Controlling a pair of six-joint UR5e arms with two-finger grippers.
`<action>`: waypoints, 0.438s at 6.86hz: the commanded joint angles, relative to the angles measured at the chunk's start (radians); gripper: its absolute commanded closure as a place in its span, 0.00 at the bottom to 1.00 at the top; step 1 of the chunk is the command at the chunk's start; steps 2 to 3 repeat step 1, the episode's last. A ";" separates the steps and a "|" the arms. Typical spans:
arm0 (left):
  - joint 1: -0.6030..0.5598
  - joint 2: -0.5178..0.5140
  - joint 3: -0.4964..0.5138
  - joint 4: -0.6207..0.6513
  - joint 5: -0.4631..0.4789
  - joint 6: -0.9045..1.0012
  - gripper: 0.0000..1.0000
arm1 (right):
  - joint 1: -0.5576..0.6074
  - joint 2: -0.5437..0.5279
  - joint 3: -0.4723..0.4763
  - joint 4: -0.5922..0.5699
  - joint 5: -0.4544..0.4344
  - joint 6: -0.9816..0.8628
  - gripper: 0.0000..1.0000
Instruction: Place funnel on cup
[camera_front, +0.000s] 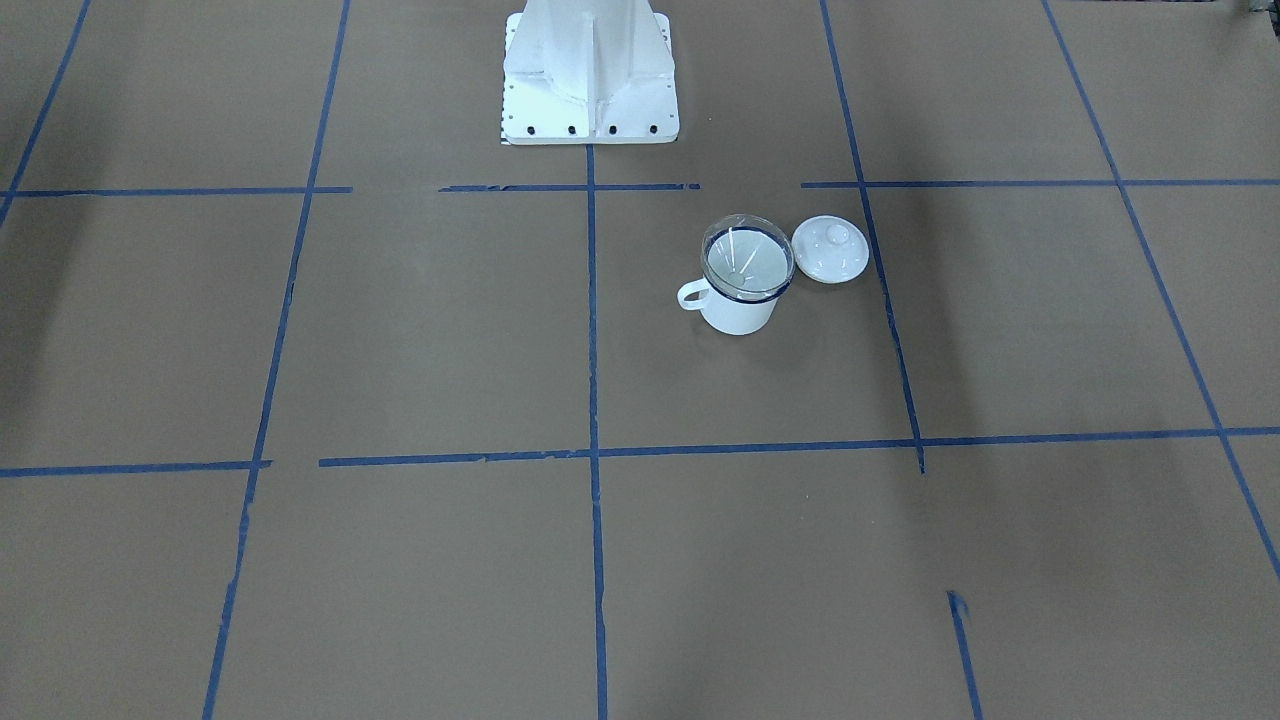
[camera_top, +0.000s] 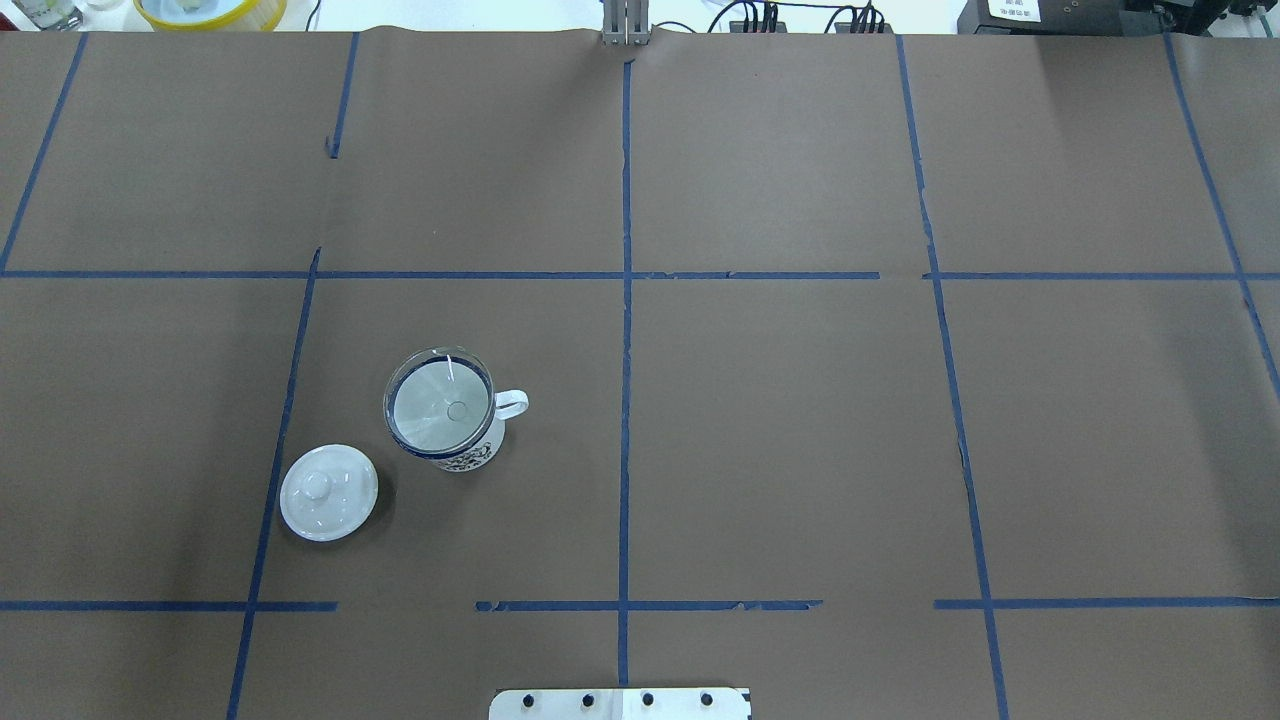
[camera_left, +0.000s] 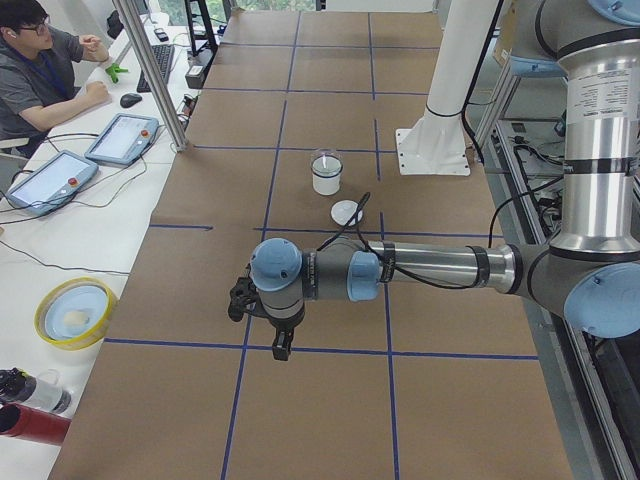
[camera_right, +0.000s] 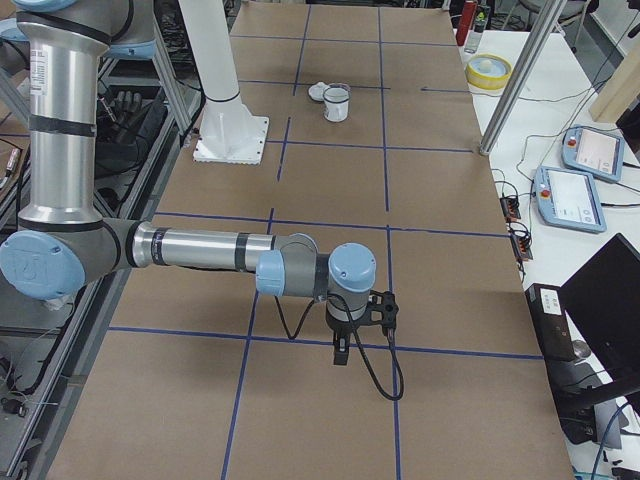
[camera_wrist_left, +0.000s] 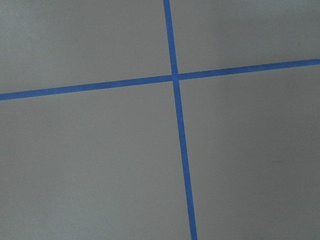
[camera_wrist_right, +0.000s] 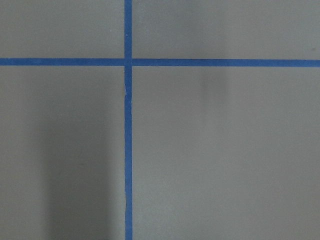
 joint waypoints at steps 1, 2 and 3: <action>0.000 0.000 -0.002 0.000 -0.001 0.002 0.00 | 0.000 0.000 0.000 0.000 0.000 0.000 0.00; 0.000 0.000 -0.002 0.000 -0.001 0.002 0.00 | 0.000 0.000 0.000 0.000 0.000 0.000 0.00; 0.000 0.000 -0.002 0.000 -0.001 0.002 0.00 | 0.000 0.000 0.000 0.000 0.000 0.000 0.00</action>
